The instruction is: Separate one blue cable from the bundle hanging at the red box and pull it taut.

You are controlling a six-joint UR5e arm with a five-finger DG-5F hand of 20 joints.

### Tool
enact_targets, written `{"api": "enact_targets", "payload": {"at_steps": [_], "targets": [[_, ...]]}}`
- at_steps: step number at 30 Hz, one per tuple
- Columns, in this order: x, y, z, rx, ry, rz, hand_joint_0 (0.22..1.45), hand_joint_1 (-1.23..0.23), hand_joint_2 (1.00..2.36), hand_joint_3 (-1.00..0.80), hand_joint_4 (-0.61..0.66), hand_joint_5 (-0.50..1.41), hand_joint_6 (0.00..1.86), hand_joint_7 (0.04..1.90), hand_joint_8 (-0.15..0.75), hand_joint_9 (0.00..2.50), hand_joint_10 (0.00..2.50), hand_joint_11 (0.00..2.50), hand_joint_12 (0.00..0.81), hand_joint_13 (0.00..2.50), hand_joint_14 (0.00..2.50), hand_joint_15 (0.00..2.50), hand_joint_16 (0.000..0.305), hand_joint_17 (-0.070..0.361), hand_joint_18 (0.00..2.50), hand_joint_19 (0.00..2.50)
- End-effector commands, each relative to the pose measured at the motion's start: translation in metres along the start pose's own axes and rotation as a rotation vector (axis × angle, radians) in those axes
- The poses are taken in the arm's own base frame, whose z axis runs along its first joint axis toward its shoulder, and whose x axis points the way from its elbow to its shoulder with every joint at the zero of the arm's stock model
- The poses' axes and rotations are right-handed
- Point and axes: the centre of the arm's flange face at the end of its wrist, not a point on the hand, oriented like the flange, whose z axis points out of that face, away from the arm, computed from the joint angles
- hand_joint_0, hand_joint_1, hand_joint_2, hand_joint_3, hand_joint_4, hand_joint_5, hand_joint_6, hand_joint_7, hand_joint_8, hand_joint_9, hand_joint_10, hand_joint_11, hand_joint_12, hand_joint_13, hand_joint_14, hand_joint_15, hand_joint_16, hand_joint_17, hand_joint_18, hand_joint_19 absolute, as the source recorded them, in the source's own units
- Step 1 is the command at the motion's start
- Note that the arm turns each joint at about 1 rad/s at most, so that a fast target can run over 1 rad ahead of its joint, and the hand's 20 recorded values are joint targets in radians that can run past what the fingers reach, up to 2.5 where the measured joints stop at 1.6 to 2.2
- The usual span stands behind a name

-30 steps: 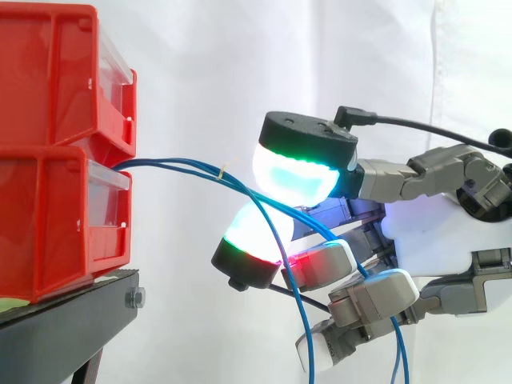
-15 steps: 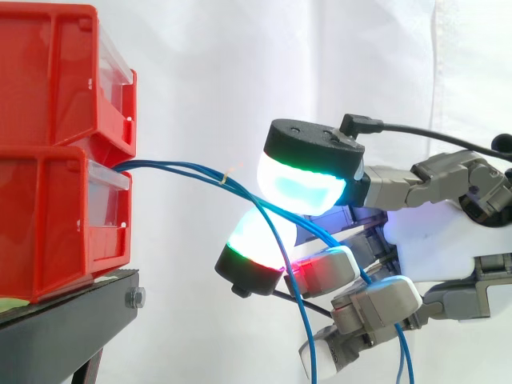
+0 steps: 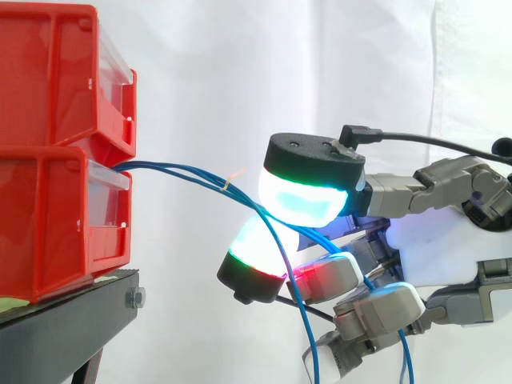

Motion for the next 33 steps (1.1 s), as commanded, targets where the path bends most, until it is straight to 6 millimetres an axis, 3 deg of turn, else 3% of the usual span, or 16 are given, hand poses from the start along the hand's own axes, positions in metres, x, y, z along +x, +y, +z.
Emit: {"api": "enact_targets", "payload": {"at_steps": [1, 6, 10, 23, 30, 33], "targets": [[0.0007, -0.0002, -0.0003, 0.001, 0.001, -0.002, 0.76, -0.82, 1.01, -0.37, 0.05, -0.25, 0.92, 0.95, 0.21, 1.08, 0.0, 1.58, 0.294, 1.31, 0.02, 1.4, 0.049, 0.11, 0.68, 0.55], [0.0016, 0.0, -0.0005, 0.0, 0.0, -0.001, 0.81, -0.84, 1.0, -0.5, 0.02, -0.24, 0.93, 0.94, 0.194, 1.08, 0.0, 1.58, 0.288, 1.3, 0.02, 1.4, 0.047, 0.106, 0.66, 0.54], [-0.0003, -0.0001, -0.0002, 0.0, -0.01, -0.001, 0.8, -0.87, 1.0, -0.5, 0.01, -0.24, 0.93, 0.94, 0.17, 1.08, 0.01, 1.56, 0.293, 1.3, 0.02, 1.39, 0.047, 0.106, 0.68, 0.51], [0.0007, 0.0, -0.0005, 0.0, -0.01, -0.001, 0.69, -0.97, 1.0, -0.5, 0.0, -0.25, 0.92, 0.95, 0.14, 1.05, 0.01, 1.53, 0.294, 1.25, 0.02, 1.36, 0.047, 0.105, 0.65, 0.49], [-0.0003, -0.0013, -0.0001, 0.003, -0.011, -0.003, 0.55, -0.94, 1.0, -0.5, 0.04, -0.25, 0.92, 0.94, 0.172, 1.04, 0.01, 1.51, 0.31, 1.25, 0.02, 1.35, 0.05, 0.111, 0.64, 0.53], [0.0005, -0.0009, -0.0009, 0.002, -0.01, -0.003, 0.54, -0.91, 1.0, -0.5, 0.06, -0.25, 0.91, 0.92, 0.186, 1.04, 0.01, 1.51, 0.317, 1.25, 0.02, 1.34, 0.05, 0.113, 0.64, 0.54]]}}
